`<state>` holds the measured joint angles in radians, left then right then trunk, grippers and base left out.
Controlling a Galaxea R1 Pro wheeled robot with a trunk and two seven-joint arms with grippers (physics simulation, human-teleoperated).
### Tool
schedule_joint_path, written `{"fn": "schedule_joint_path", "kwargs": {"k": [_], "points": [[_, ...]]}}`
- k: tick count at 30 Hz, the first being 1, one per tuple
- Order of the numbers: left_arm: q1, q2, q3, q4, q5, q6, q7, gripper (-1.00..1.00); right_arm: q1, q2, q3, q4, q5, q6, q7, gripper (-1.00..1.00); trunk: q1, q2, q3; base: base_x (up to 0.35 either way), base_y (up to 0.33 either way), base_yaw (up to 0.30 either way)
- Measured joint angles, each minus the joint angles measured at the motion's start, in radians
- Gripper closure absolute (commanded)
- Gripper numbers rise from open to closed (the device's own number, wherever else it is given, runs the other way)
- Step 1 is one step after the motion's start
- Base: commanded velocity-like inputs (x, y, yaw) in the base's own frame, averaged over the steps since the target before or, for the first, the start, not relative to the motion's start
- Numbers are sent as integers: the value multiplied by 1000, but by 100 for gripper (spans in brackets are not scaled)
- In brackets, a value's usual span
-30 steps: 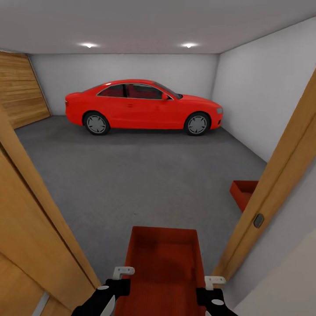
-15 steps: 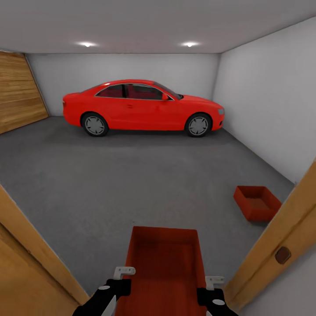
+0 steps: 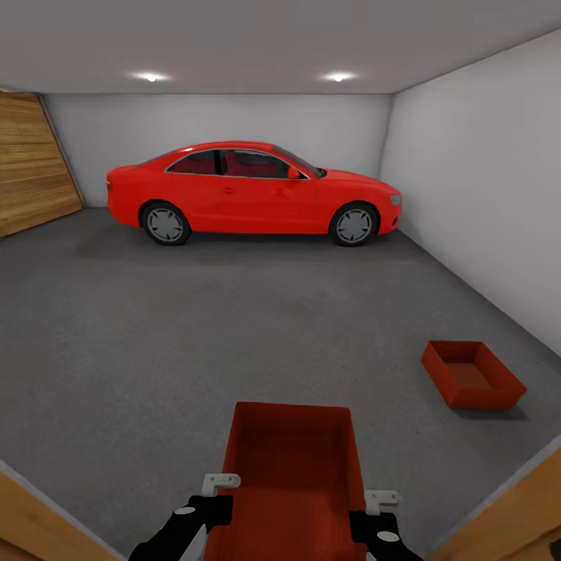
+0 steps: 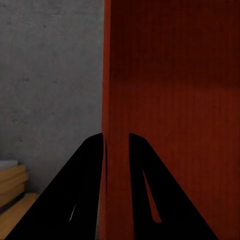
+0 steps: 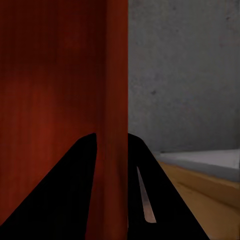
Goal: Move the two storage containers from the living room to the garage. In the garage, place one container on the floor and stack the other container on top of it (either order is fine).
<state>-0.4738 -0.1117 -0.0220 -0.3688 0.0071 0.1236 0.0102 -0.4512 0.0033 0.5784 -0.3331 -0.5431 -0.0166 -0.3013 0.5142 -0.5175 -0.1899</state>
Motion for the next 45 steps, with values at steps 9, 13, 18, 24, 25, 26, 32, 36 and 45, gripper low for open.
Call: {"fn": "schedule_joint_path", "kwargs": {"k": [9, 13, 18, 24, 25, 26, 32, 36, 45], "points": [[0, 0, 0, 0, 0, 0, 0, 100, 0, 0, 0, 0, 0, 0, 0, 100, 0, 0, 0, 322, 0, 0], [0, 0, 0, 0, 0, 0, 0, 100, 0, 0, 0, 0, 0, 0, 0, 100, 0, 0, 0, 322, 0, 0], [0, 3, 0, 0, 0, 0, -4, 100, 0, 3, 1, 0, 0, 0, -4, 100, 0, 0, 0, 322, 0, 0], [0, 2, 0, 0, 0, 0, -2, 100, 0, 2, 1, 0, 0, 0, -3, 100, 0, 0, 0, 322, 0, 0], [0, 2, 0, 0, 0, 0, -2, 100, 0, 1, 1, 0, 0, 0, -2, 100, 0, 0, 0, 322, 0, 0], [0, 1, 0, 0, 0, 0, -1, 100, 0, 1, 0, 0, 0, 0, -1, 100, 0, 0, 0, 322, 0, 0], [0, 1, 0, 0, 0, 1, -1, 100, 0, 1, 1, 0, -1, 0, -1, 100, 0, 0, 0, 322, 0, 0], [0, 0, 0, 0, 0, 1, -1, 100, 0, 0, 1, 0, -1, 0, -1, 100, 0, 0, 0, 322, 0, 0], [0, 1, 0, 0, 1, 1, -1, 100, 0, 1, 1, 0, -2, 0, -1, 100, 0, 0, 0, 322, 0, 0]]}}
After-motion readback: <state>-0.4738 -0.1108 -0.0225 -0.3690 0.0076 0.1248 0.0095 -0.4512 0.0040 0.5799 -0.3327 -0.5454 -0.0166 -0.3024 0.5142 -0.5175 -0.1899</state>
